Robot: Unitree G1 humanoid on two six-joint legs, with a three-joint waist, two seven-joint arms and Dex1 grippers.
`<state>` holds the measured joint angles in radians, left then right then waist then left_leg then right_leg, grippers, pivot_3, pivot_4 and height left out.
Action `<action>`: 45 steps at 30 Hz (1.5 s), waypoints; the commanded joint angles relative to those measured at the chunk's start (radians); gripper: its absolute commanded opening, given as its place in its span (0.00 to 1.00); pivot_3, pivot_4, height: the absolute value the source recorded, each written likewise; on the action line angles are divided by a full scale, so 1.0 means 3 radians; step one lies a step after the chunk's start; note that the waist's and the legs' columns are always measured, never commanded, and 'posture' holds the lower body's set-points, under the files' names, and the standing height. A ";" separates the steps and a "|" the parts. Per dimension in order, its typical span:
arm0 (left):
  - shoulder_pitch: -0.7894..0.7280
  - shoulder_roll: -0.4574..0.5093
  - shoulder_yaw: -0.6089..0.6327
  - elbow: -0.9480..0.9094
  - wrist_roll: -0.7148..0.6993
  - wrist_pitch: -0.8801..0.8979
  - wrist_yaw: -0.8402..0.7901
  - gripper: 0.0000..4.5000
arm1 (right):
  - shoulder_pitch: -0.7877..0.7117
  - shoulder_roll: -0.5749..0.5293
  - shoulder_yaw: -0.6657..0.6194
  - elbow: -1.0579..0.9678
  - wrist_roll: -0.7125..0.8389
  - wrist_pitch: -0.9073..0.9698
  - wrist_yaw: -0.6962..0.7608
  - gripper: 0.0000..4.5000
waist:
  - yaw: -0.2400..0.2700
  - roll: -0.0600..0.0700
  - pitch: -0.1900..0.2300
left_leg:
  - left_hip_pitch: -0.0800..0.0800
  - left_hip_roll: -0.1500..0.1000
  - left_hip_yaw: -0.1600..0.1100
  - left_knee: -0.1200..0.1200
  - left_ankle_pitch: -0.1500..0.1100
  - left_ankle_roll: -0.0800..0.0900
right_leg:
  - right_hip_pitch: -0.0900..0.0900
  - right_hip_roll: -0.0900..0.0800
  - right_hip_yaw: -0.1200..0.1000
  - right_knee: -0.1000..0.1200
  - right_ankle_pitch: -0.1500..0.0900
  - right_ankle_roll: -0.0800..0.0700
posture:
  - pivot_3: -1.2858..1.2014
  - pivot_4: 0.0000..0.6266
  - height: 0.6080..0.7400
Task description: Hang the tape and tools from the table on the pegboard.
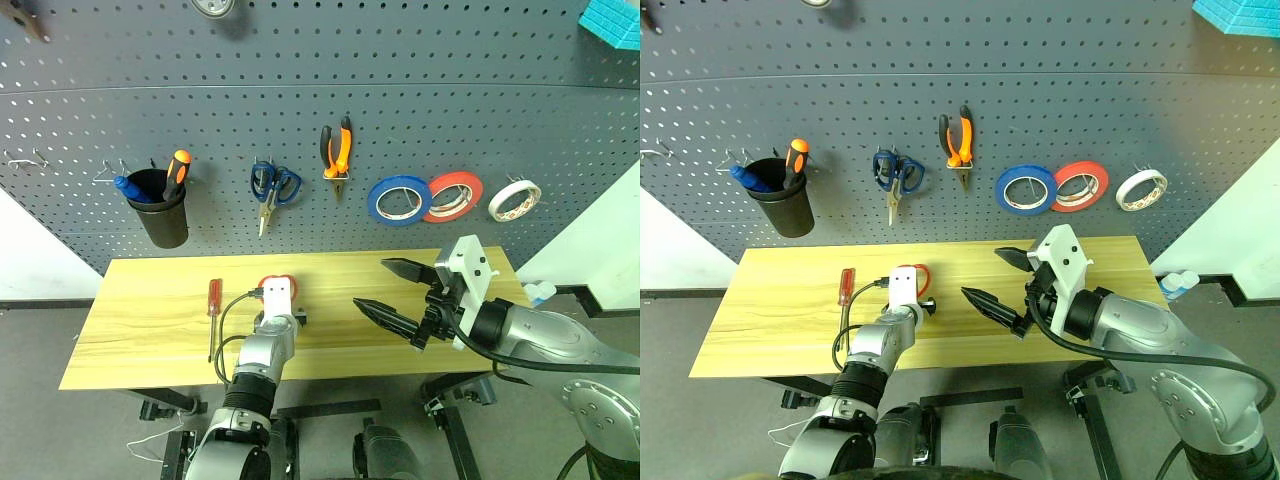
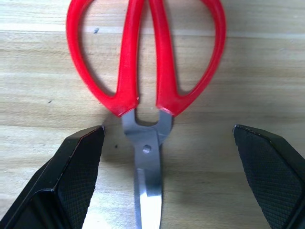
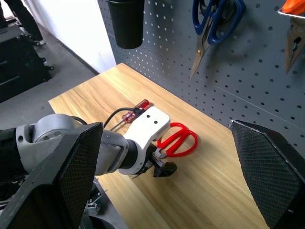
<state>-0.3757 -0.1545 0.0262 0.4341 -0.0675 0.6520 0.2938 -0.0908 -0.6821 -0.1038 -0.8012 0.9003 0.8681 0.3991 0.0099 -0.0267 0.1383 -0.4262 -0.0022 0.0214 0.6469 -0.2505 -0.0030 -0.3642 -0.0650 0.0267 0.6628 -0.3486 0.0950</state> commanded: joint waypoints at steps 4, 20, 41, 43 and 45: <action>0.0028 0.0003 0.0067 0.0140 0.0060 0.0097 0.0061 1.00 | -0.0031 -0.0014 -0.0026 -0.0126 0.0048 -0.0031 -0.0021 1.00 | 0.0001 0.0000 0.0000 | 0.0000 0.0000 0.0000 0.0000 0.0000 0.0000 | 0.0001 0.0000 0.0000 0.0000 0.0000 0.0000 | 0.51 0.26 1.00; -0.0048 0.0069 0.0241 0.0306 0.0067 0.0159 0.0119 1.00 | 0.0049 -0.0049 -0.0070 -0.0177 0.0113 -0.0022 -0.0092 1.00 | -0.0011 0.0001 0.0000 | 0.0004 0.0001 -0.0001 0.0000 0.0000 0.0000 | 0.0005 -0.0001 0.0000 -0.0001 0.0000 0.0001 | 0.50 0.27 1.00; 0.0095 0.0057 0.0299 0.0186 0.0071 0.0294 0.0133 0.26 | 0.0060 -0.0139 -0.0118 -0.0160 0.0180 -0.0009 -0.0072 1.00 | -0.0080 0.0005 0.0021 | 0.0004 0.0002 -0.0001 -0.0009 -0.0001 0.0000 | 0.0006 -0.0004 0.0001 -0.0015 0.0000 0.0000 | 0.50 0.30 1.00; 0.0106 0.0056 0.0301 0.0173 0.0069 0.0302 0.0133 0.25 | 0.0067 -0.0179 -0.0142 -0.0143 0.0184 -0.0019 -0.0050 1.00 | -0.0078 0.0005 0.0022 | 0.0004 0.0002 -0.0001 -0.0012 -0.0001 0.0001 | 0.0007 -0.0005 0.0001 -0.0019 0.0000 0.0000 | 0.50 0.30 1.00; 0.0114 0.0057 0.0303 0.0163 0.0068 0.0306 0.0133 0.25 | 0.0074 -0.0214 -0.0164 -0.0129 0.0190 -0.0027 -0.0028 1.00 | -0.0079 0.0005 0.0022 | 0.0003 0.0002 -0.0001 -0.0013 -0.0002 0.0002 | 0.0008 -0.0005 0.0000 -0.0023 0.0000 0.0000 | 0.50 0.31 1.00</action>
<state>-0.3860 -0.1438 0.0936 0.4300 -0.0534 0.6905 0.3148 -0.0692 -0.7305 -0.1264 -0.8207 0.9443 0.8682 0.3813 -0.0138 -0.0252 0.1449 -0.4252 -0.0017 0.0210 0.6426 -0.2513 -0.0023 -0.3618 -0.0664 0.0268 0.6554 -0.3485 0.0949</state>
